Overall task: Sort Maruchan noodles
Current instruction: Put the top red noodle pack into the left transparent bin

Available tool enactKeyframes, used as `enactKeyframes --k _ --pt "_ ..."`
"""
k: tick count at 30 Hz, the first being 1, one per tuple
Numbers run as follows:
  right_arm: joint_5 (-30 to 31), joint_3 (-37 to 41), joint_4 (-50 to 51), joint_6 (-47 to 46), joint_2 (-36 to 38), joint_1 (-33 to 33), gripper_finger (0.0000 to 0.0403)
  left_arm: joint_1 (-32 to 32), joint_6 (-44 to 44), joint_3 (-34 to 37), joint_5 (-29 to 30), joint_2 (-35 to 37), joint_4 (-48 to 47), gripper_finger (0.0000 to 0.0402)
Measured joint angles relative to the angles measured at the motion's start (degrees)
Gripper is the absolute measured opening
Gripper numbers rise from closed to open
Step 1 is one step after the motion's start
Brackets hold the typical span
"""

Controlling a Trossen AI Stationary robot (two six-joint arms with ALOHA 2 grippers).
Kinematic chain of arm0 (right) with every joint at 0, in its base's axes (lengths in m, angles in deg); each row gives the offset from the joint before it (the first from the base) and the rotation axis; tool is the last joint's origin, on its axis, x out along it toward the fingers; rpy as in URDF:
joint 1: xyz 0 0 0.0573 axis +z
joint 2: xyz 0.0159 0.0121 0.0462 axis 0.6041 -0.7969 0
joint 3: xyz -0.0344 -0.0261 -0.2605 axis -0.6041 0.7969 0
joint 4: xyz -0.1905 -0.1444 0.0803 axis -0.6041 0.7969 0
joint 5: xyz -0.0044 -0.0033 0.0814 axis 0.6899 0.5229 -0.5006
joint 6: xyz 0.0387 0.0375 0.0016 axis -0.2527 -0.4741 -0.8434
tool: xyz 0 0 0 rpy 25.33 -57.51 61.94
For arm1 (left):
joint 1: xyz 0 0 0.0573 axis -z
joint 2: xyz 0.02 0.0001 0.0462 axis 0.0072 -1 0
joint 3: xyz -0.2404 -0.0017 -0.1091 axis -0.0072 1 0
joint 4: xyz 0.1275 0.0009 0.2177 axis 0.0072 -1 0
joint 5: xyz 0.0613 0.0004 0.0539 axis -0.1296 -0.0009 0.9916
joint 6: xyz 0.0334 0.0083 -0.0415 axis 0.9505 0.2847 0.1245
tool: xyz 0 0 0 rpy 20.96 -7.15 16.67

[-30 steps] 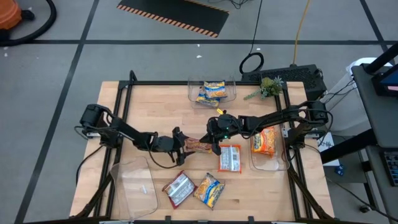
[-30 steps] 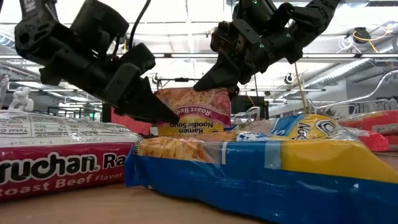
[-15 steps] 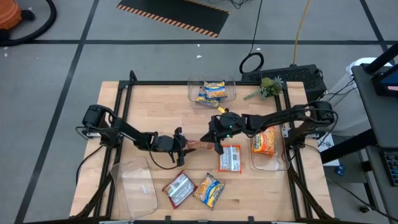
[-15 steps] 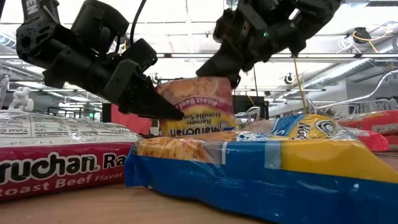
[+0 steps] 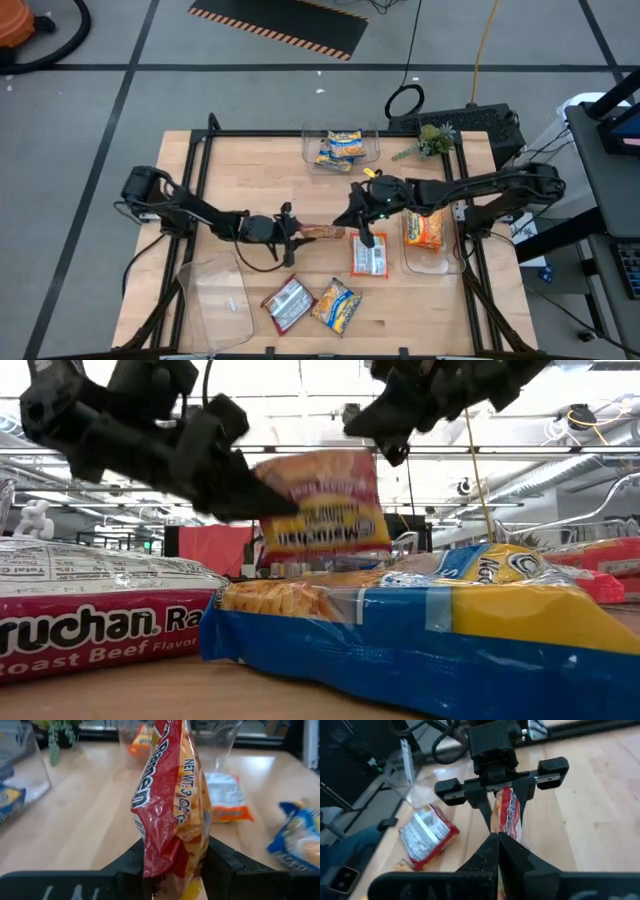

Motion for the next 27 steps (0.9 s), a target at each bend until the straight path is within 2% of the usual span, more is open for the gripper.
enactKeyframes --k 4,8,11,16,22,27 --pt "0.11 -0.02 4.09 0.02 5.58 0.04 0.0 0.75 0.49 -0.05 0.0 8.48 -7.71 0.0124" --pt "0.46 -0.02 7.83 -0.07 10.99 0.27 0.0 1.36 -0.48 -0.05 0.02 19.24 -20.63 0.0124" --pt "4.11 -0.02 9.71 -0.03 13.64 1.8 0.0 1.91 -2.89 -0.05 0.02 27.35 -30.56 0.0124" --pt "7.84 -0.02 11.85 0.36 15.22 3.88 0.0 3.92 -7.51 -4.66 0.06 38.72 -54.15 0.0124" --pt "7.91 -0.02 11.22 0.63 15.23 4.5 0.0 7.4 -13.35 -15.9 -0.84 44.25 -78.45 0.0124" --pt "8.01 -0.02 10.84 0.16 15.2 4.48 0.0 10.48 -13.93 -23.66 -9.45 44.44 -90.38 0.0124"
